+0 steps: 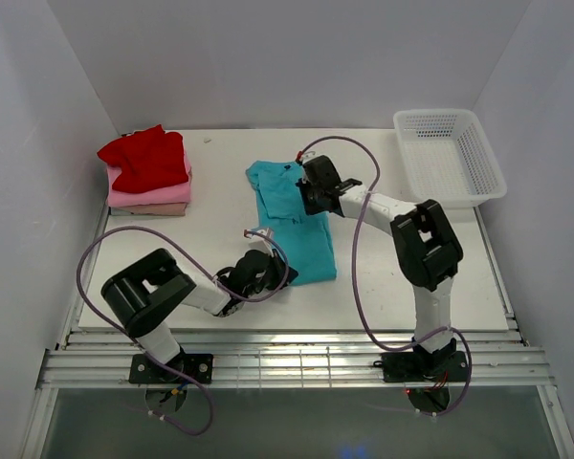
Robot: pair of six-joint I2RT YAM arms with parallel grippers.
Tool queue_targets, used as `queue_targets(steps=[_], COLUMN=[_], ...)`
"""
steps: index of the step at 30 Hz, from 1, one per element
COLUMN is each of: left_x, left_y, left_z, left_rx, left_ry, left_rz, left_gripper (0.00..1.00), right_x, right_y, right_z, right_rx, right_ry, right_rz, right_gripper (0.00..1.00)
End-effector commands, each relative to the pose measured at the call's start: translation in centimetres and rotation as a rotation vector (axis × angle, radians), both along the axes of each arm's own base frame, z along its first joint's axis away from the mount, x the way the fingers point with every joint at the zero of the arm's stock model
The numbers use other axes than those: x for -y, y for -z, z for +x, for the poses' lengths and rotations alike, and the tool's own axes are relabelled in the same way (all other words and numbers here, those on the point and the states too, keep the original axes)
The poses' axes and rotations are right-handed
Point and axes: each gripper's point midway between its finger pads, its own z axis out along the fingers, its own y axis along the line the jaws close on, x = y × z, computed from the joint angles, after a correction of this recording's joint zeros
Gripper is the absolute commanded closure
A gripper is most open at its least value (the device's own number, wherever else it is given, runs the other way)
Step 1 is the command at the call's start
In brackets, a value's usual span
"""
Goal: Fold and stack the t-shirts
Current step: Fold the tshirt
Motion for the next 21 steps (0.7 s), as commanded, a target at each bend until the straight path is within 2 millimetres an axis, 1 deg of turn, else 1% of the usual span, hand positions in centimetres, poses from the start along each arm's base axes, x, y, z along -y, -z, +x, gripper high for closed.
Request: queue_targets(steps=[1, 2, 3, 5, 6, 8, 9, 11, 12, 13, 14, 15, 16, 17, 19, 20, 21], left_x=[-1.3, -1.1, -1.2, -0.9, -0.8, -0.3, -0.1, 0.0, 0.0, -0.3, -1.3, -1.8, -2.4, -3.8, -5.1, -6.1, -6.5], left_y=[0.5, -0.3, -0.6, -1.2, -2.1, -3.4, -4.5, -6.2, -7.2, -7.7, -7.6, -7.6, -8.0, -7.3, -7.1, -6.3, -6.1], left_z=[-1.9, -2.2, -2.4, -2.9, -2.9, -2.7, -2.6, -1.8, -1.6, -1.3, -0.7, -0.5, -0.3, 0.0, 0.0, -0.4, -0.5], left_rx=[-0.012, 0.002, 0.015, 0.037, 0.071, 0.116, 0.143, 0.198, 0.225, 0.241, 0.235, 0.234, 0.237, 0.218, 0.192, 0.160, 0.153], left_ry=[0.027, 0.039, 0.048, 0.066, 0.080, 0.082, 0.086, 0.081, 0.073, 0.059, 0.008, -0.011, -0.039, -0.082, -0.130, -0.142, -0.154], left_rz=[0.075, 0.069, 0.075, 0.084, 0.085, 0.098, 0.090, 0.108, 0.108, 0.125, 0.176, 0.204, 0.218, 0.283, 0.327, 0.370, 0.385], left_gripper=[1.00, 1.00, 1.00, 1.00, 1.00, 1.00, 0.91, 0.60, 0.42, 0.35, 0.31, 0.29, 0.27, 0.25, 0.21, 0.20, 0.20], right_x=[2.8, 4.1, 4.6, 5.6, 6.3, 6.6, 6.8, 6.6, 6.3, 6.7, 6.7, 6.7, 7.2, 7.4, 7.6, 7.9, 8.2], right_y=[-6.6, -4.8, -5.9, -5.0, -4.1, -3.2, -2.4, -1.8, -1.9, -1.2, -1.0, -0.9, -0.2, 0.1, 0.4, 0.9, 1.0], right_z=[-2.2, -4.0, -5.4, -7.8, -10.0, -12.1, -14.1, -15.8, -16.9, -17.9, -18.4, -19.0, -19.6, -19.9, -20.4, -20.7, -20.8], right_rx=[0.137, 0.100, 0.105, 0.078, 0.062, 0.039, 0.020, -0.001, 0.008, -0.006, -0.011, -0.003, -0.018, -0.026, -0.031, -0.040, -0.040], right_ry=[0.083, 0.099, 0.120, 0.134, 0.130, 0.135, 0.120, 0.119, 0.107, 0.107, 0.121, 0.123, 0.129, 0.148, 0.160, 0.173, 0.180], right_rz=[-0.017, -0.054, -0.049, -0.070, -0.094, -0.098, -0.121, -0.124, -0.131, -0.152, -0.153, -0.163, -0.182, -0.178, -0.174, -0.176, -0.176], right_gripper=[0.88, 0.86, 0.81, 0.75, 0.68, 0.61, 0.56, 0.53, 0.49, 0.47, 0.46, 0.45, 0.44, 0.44, 0.44, 0.44, 0.44])
